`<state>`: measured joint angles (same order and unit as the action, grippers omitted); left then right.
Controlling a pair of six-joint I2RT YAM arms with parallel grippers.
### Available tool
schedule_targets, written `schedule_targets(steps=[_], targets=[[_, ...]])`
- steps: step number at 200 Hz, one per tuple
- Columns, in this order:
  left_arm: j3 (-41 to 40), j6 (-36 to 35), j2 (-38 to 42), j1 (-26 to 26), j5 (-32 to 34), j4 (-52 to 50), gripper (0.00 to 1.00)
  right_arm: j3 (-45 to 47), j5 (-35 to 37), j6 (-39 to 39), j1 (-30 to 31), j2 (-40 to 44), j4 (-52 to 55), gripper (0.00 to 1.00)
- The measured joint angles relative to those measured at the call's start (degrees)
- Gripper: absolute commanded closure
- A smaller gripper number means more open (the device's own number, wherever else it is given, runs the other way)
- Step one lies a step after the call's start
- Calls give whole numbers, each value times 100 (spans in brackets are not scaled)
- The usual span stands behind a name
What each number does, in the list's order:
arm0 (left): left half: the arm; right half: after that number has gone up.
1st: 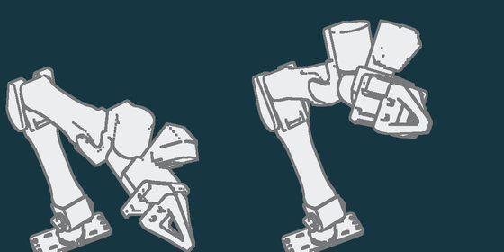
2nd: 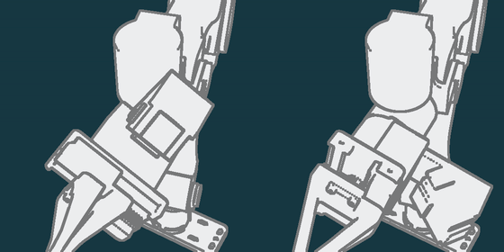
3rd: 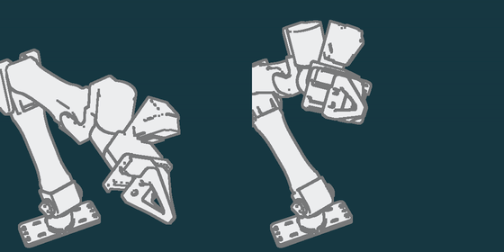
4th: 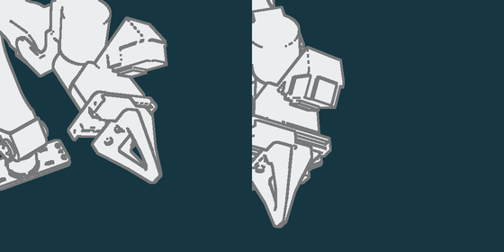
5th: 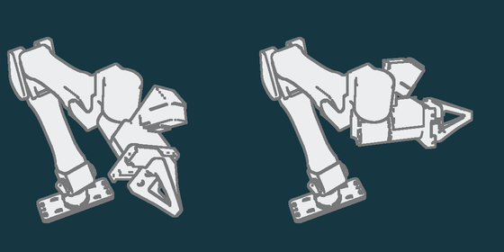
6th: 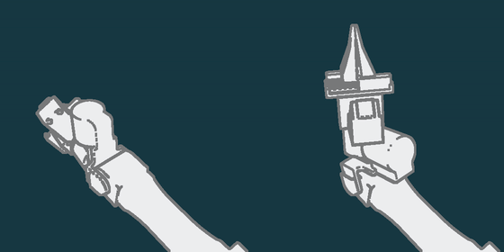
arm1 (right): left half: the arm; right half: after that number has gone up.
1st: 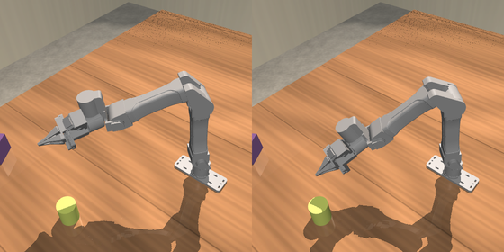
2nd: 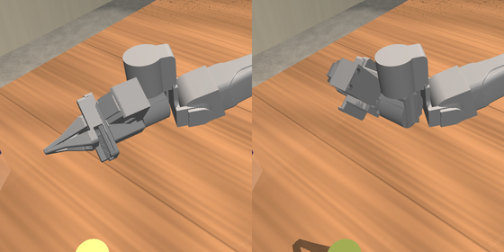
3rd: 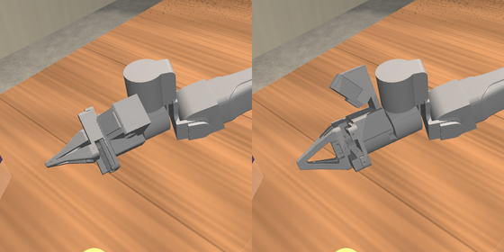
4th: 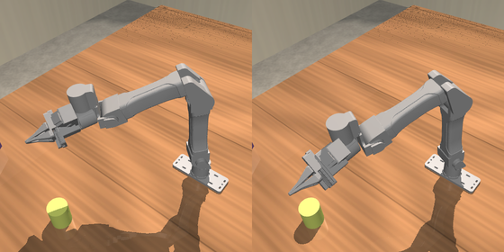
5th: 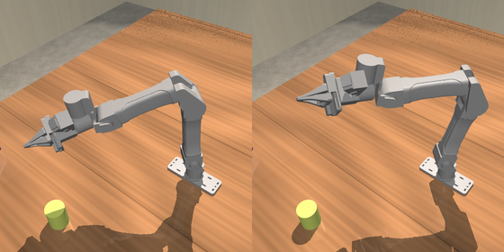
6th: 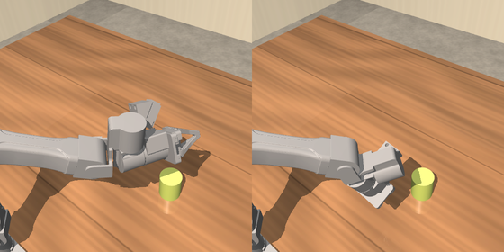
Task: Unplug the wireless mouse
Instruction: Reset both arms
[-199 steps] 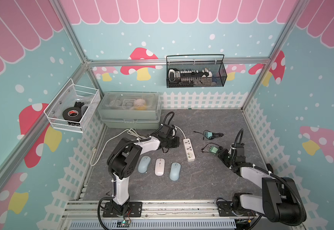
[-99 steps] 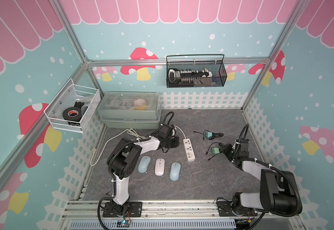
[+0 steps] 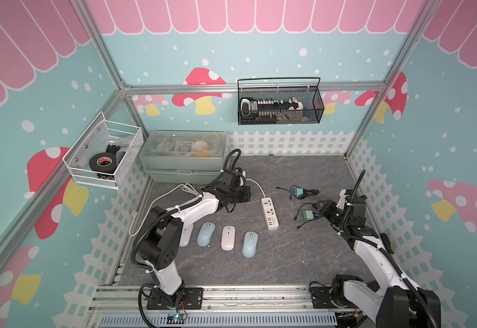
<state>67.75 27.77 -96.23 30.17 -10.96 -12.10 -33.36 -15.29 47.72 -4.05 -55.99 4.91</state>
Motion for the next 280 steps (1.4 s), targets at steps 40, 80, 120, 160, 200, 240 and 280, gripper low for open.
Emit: schedule_targets(steps=[40,80,120,160,200,240,280], targets=[[-197,-302,1482,-72,1027,-264,37,-1158,293,-684,37,214,365,39],[-1154,-398,2680,-155,2227,-343,1,-1202,595,-1329,238,-326,374,24],[-2218,-334,3294,-450,3550,-560,1,-1185,1742,-2133,857,-841,525,13],[-3150,-251,3657,-1362,4721,-365,1,-769,3165,-2684,1539,-848,164,3],[-4374,-579,3989,-2070,5257,1178,1,-337,4155,-3084,1880,-1217,-262,2],[-4822,-1318,2728,-2426,5053,3569,1,114,4503,-3464,2015,-1296,-1139,2],[-4439,-1851,1189,-2544,4317,4747,2,463,4557,-3873,2015,-1084,-1808,1]])
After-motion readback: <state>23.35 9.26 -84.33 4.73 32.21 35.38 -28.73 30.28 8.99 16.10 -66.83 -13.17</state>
